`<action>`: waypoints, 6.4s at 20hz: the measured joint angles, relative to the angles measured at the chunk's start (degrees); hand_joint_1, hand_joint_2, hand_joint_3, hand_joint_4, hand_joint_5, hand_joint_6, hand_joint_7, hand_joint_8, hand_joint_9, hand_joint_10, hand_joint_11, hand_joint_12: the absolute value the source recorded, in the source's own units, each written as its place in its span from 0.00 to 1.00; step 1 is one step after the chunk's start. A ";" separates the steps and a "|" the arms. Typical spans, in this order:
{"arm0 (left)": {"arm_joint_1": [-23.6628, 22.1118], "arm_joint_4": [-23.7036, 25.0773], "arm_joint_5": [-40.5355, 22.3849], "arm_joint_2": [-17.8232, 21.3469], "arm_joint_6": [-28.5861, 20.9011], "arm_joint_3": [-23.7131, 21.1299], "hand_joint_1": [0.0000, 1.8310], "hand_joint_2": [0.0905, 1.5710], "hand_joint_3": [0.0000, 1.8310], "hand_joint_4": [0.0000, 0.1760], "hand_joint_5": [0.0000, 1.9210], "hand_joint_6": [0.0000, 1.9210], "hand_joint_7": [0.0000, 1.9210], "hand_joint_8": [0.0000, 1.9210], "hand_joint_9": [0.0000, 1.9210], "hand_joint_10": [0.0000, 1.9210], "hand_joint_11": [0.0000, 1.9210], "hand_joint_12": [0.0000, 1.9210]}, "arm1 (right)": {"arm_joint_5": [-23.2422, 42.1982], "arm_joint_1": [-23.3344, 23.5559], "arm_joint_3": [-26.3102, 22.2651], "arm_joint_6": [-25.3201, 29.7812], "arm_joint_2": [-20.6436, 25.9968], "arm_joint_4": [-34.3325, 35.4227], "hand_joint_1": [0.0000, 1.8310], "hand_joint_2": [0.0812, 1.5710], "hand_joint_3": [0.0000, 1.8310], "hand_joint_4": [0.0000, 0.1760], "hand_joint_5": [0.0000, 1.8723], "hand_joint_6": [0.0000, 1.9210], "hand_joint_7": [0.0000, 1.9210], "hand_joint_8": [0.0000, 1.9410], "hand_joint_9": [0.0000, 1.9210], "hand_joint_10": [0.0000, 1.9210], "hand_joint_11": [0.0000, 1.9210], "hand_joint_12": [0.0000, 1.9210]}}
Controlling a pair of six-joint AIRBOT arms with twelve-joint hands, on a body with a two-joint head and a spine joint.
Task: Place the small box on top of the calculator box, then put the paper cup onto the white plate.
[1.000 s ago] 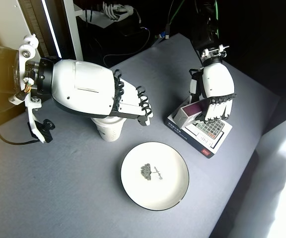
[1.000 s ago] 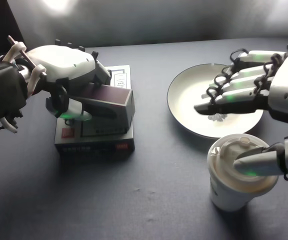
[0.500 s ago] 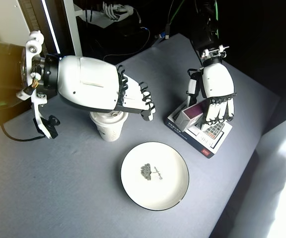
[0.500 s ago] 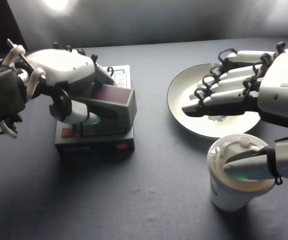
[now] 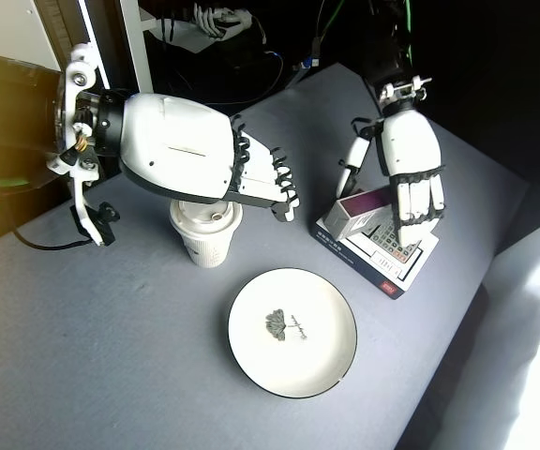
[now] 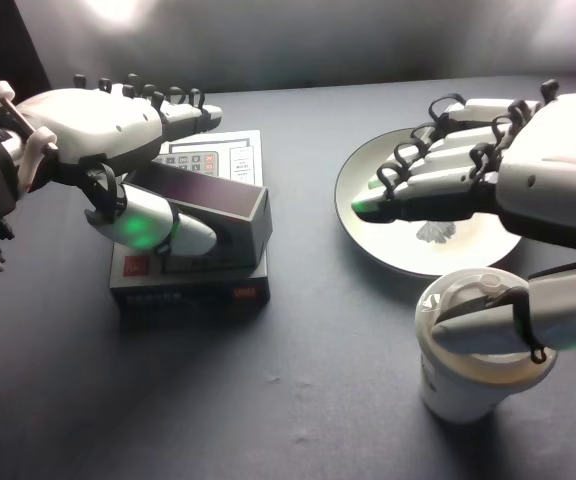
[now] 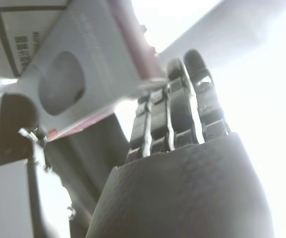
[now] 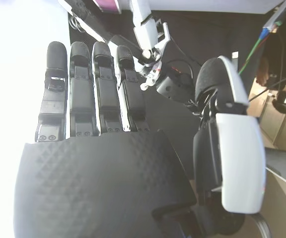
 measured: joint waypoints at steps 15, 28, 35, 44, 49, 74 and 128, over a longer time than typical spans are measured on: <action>6.47 29.59 -7.37 12.70 -28.26 -10.25 0.19 0.60 0.00 0.00 0.02 0.00 0.05 0.00 0.06 0.00 0.00 0.18 | -12.02 4.96 -0.07 -3.80 -3.43 5.68 0.51 0.51 0.00 0.00 0.00 0.00 0.00 0.00 0.00 0.00 0.00 0.00; 12.90 57.44 -14.03 21.14 -50.45 -16.22 0.14 0.60 0.00 0.00 0.05 0.00 0.08 0.00 0.09 0.00 0.00 0.28 | -23.91 6.75 -1.81 -3.13 -3.54 6.05 0.46 0.54 0.00 0.00 0.00 0.00 0.00 0.00 0.00 0.00 0.00 0.00; 15.47 61.16 -14.73 23.30 -51.17 -19.67 0.12 0.61 0.00 0.00 0.03 0.00 0.07 0.00 0.08 0.00 0.00 0.25 | -26.01 4.92 -1.99 -3.21 -3.54 6.27 0.47 0.53 0.00 0.00 0.00 0.00 0.00 0.00 0.00 0.00 0.00 0.00; 16.72 65.29 -17.18 23.45 -53.51 -20.61 0.15 0.61 0.00 0.00 0.05 0.00 0.08 0.00 0.09 0.00 0.00 0.28 | -22.49 1.33 -1.40 -4.07 -5.29 6.23 0.43 0.55 0.01 0.00 0.00 0.00 0.00 0.00 0.00 0.00 0.00 0.00; 16.70 65.40 -17.05 23.45 -53.53 -21.03 0.15 0.61 0.00 0.00 0.05 0.00 0.09 0.00 0.10 0.00 0.00 0.29 | -22.45 0.28 -0.15 -5.07 -5.77 6.23 0.47 0.54 0.00 0.00 0.00 0.00 0.00 0.00 0.00 0.00 0.00 0.00; 12.13 65.42 -11.82 20.92 -53.51 -20.31 0.12 0.62 0.00 0.00 0.07 0.00 0.11 0.00 0.12 0.00 0.00 0.31 | -19.06 -3.63 1.49 -10.12 -7.48 6.49 0.45 0.58 0.01 0.00 0.00 0.00 0.00 0.00 0.00 0.00 0.00 0.00; 10.14 64.83 -9.03 20.57 -53.57 -20.90 0.15 0.62 0.00 0.00 0.09 0.00 0.14 0.00 0.15 0.00 0.00 0.33 | -20.52 -4.11 -4.15 -11.15 -7.87 6.23 0.68 0.63 0.00 0.00 0.26 0.51 0.21 0.54 0.18 0.59 0.08 0.75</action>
